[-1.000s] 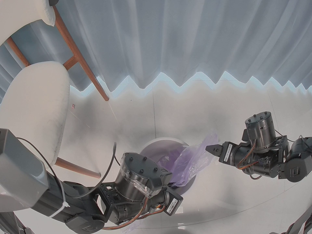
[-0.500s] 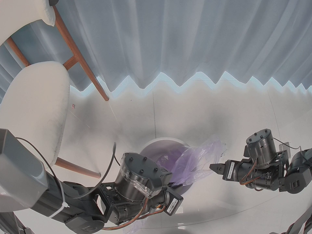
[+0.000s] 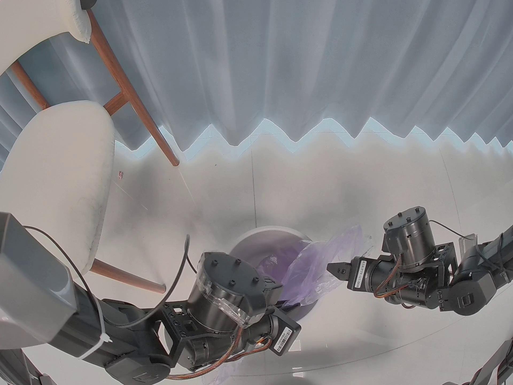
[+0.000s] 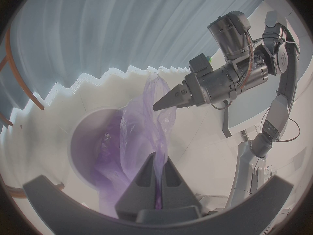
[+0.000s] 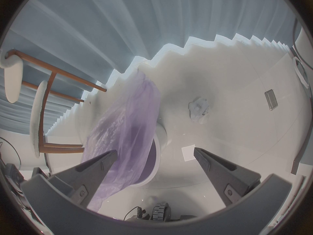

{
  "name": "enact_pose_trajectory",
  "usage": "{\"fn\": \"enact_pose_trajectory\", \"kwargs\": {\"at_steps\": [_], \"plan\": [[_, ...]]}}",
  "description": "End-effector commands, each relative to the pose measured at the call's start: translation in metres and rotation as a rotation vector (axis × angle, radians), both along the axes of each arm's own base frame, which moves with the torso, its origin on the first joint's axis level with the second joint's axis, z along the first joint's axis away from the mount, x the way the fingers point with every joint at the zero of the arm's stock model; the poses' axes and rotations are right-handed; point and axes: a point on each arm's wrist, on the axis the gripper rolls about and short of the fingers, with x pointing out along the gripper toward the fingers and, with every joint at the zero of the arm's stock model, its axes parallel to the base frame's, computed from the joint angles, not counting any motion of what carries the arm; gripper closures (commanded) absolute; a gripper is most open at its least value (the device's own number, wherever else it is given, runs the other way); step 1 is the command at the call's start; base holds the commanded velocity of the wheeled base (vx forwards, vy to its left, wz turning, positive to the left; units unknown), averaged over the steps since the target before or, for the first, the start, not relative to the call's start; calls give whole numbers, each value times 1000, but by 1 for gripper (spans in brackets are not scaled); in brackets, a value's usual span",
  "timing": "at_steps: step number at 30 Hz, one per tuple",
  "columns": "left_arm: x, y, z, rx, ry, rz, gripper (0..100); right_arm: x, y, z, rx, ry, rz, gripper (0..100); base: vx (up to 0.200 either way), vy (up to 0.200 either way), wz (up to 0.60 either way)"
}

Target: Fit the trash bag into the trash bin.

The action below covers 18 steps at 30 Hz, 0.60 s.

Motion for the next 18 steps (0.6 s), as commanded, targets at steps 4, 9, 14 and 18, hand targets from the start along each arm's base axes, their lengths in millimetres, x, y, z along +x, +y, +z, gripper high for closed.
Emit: {"fn": "enact_pose_trajectory", "kwargs": {"at_steps": [4,9,14,18], "plan": [[-1,1,1,-2,-2,1,100,8,8,-11,-9,29,2,0,0,0,0],[-2,2,3,-6,-2,1,100,11,9,-18,-19,49,-1,100,0,0,0],[-6,4,2,-1,5,-4,100,19,13,-18,-3,21,-1,100,0,0,0],[-6,5,1,2,7,-4,100,27,18,-7,25,-30,1,100,0,0,0]]}}
